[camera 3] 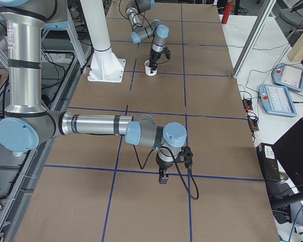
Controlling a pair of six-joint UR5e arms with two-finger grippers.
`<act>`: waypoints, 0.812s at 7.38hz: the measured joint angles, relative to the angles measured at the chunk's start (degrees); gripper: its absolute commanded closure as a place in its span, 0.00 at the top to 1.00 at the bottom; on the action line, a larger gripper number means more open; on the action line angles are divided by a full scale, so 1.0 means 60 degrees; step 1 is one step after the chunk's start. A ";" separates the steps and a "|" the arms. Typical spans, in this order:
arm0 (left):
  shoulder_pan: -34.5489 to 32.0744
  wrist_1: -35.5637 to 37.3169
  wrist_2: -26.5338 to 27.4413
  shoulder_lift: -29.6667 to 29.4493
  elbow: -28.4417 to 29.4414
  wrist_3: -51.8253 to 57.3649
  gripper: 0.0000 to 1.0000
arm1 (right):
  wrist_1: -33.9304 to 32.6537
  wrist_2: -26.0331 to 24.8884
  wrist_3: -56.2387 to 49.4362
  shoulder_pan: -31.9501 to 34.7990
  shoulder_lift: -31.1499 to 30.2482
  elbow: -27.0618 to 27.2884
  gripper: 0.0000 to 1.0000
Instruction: Flip mug
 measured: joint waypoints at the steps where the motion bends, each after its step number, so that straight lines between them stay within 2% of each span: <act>1: -0.0195 0.0107 -0.0004 0.0385 -0.0824 0.0040 1.00 | 0.0000 0.0000 0.0000 -0.0001 0.0000 0.0000 1.00; 3: -0.0922 0.0181 0.0005 0.1705 -0.2544 0.0801 1.00 | 0.0000 0.0000 0.0000 -0.0002 0.0000 0.0000 1.00; 5: -0.2173 0.0177 0.0014 0.3287 -0.3680 0.2922 1.00 | 0.0000 0.0000 -0.0001 -0.0003 0.0000 0.0000 1.00; 6: -0.2979 0.0159 0.0006 0.4170 -0.3937 0.4412 1.00 | 0.0000 0.0000 0.0000 -0.0002 -0.0001 0.0000 1.00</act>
